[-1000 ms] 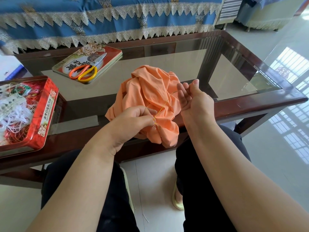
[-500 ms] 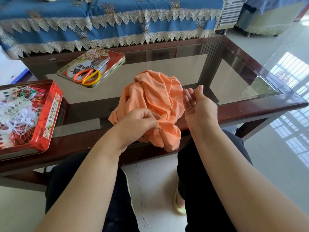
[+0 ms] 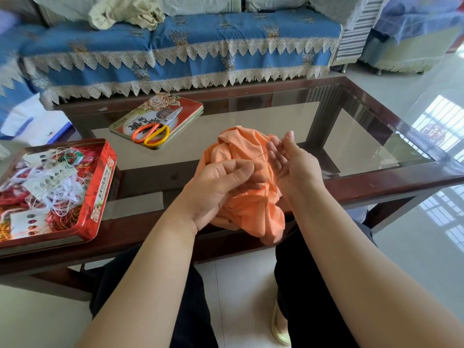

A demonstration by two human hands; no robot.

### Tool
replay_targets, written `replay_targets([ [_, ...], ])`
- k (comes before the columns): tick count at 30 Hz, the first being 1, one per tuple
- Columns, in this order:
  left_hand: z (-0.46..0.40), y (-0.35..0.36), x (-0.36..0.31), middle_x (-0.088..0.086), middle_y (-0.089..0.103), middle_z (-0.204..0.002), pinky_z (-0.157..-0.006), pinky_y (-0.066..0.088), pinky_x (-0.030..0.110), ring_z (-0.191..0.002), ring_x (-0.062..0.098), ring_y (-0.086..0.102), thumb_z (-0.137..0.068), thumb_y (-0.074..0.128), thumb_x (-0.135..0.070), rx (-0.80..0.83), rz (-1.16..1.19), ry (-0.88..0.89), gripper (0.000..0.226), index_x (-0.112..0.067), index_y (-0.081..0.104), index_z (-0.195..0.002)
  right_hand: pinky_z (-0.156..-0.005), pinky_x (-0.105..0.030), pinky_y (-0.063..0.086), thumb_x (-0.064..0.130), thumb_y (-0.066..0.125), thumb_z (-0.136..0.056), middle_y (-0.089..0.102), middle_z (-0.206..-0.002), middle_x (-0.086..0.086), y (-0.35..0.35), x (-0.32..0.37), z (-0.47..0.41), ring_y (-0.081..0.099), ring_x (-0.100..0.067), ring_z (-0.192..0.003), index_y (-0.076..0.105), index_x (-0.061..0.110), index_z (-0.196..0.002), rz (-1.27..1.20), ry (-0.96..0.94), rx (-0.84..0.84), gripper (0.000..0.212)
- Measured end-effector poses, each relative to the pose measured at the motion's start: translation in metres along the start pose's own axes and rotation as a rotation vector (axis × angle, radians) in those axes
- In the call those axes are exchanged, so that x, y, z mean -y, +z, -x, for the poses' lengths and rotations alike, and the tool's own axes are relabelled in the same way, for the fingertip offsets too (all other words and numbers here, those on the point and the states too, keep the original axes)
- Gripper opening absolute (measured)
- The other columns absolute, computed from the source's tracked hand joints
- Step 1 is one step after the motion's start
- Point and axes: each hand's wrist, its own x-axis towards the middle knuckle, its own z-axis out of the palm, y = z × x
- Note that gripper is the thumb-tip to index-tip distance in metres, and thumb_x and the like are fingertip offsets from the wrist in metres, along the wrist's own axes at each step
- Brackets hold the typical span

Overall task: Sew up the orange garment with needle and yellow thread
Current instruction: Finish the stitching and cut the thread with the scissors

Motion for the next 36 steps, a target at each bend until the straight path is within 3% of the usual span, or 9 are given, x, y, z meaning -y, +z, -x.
replay_targets([
  [6,-0.019,-0.006,-0.019,0.001,0.072,-0.107,-0.073,0.057,0.030,-0.091,0.015,0.071,-0.080,0.062,-0.050,-0.145,-0.245,-0.050,0.048,-0.020,0.063,-0.117,-0.054,-0.018,0.055,0.022,0.058,-0.095,0.066,-0.067,-0.006,0.031,-0.002,-0.009,0.064,-0.011,-0.058,0.061,0.000,-0.095,0.065,0.027,0.171,0.022],
  [12,-0.048,-0.031,-0.035,-0.008,0.071,-0.069,-0.044,0.045,0.018,-0.056,0.006,0.064,-0.096,0.058,-0.025,-0.308,-0.051,-0.038,0.011,-0.019,0.066,-0.092,-0.060,-0.020,0.056,0.028,0.050,-0.099,0.069,-0.085,-0.010,0.070,-0.001,-0.037,0.068,-0.015,-0.065,0.061,-0.002,-0.102,0.333,-0.005,0.302,0.032],
  [15,-0.062,-0.055,-0.041,-0.005,0.072,-0.068,-0.048,0.052,0.021,-0.061,0.009,0.070,-0.101,0.050,-0.021,-0.414,0.138,-0.009,0.018,-0.014,0.064,-0.092,-0.075,-0.033,0.059,0.047,0.053,-0.094,0.060,-0.120,-0.006,0.075,-0.003,-0.048,0.070,-0.024,-0.091,0.043,0.003,-0.137,1.017,-0.068,0.318,0.063],
  [18,-0.075,-0.090,-0.043,-0.003,0.073,-0.071,-0.052,0.053,0.022,-0.067,0.012,0.072,-0.102,0.047,-0.023,-0.570,0.253,0.026,0.022,-0.013,0.064,-0.094,-0.084,-0.029,0.050,0.059,0.052,-0.089,0.056,-0.119,0.008,0.072,-0.016,-0.055,0.059,-0.017,-0.107,0.056,0.020,-0.124,1.892,-0.318,0.585,0.053],
  [21,-0.077,-0.119,-0.039,-0.003,0.072,-0.073,-0.054,0.053,0.023,-0.066,0.012,0.071,-0.103,0.044,-0.023,-0.709,0.383,0.055,0.023,-0.016,0.062,-0.091,-0.087,-0.029,0.048,0.056,0.048,-0.092,0.062,-0.117,0.002,0.075,-0.037,-0.068,0.059,-0.016,-0.101,0.061,0.021,-0.121,2.141,-0.335,0.683,0.047],
  [25,-0.073,-0.149,-0.030,-0.006,0.071,-0.075,-0.054,0.053,0.021,-0.068,0.009,0.070,-0.104,0.042,-0.025,-0.822,0.447,0.065,0.024,-0.019,0.061,-0.090,-0.079,-0.034,0.049,0.037,0.045,-0.099,0.066,-0.102,-0.009,0.128,-0.068,-0.107,0.062,-0.023,-0.090,0.064,0.010,-0.111,1.843,-0.556,0.445,0.034],
  [28,-0.070,-0.157,-0.028,-0.006,0.070,-0.079,-0.055,0.054,0.020,-0.068,0.007,0.068,-0.104,0.041,-0.026,-0.913,0.489,0.053,0.024,-0.019,0.063,-0.094,-0.075,-0.027,0.044,0.028,0.044,-0.101,0.062,-0.109,-0.006,0.166,-0.092,-0.135,0.057,-0.021,-0.091,0.055,0.017,-0.131,1.706,-0.354,0.674,0.034],
  [33,-0.070,-0.180,-0.022,-0.001,0.069,-0.084,-0.065,0.054,0.025,-0.075,0.011,0.068,-0.103,0.044,-0.025,-1.006,0.571,0.059,0.023,-0.017,0.065,-0.096,-0.102,-0.038,0.039,0.041,0.029,-0.104,0.046,-0.143,-0.018,0.195,-0.152,-0.174,0.050,-0.034,-0.124,0.018,0.030,-0.152,2.023,-0.229,0.931,0.050],
  [36,-0.070,-0.185,-0.024,0.000,0.064,-0.083,-0.068,0.054,0.025,-0.076,0.013,0.065,-0.102,0.047,-0.022,-1.043,0.644,0.069,0.021,-0.017,0.065,-0.091,-0.084,-0.037,0.041,0.049,0.020,-0.103,0.051,-0.138,-0.018,0.206,-0.164,-0.183,0.055,-0.034,-0.116,0.013,0.036,-0.152,2.220,-0.350,0.955,0.051],
])
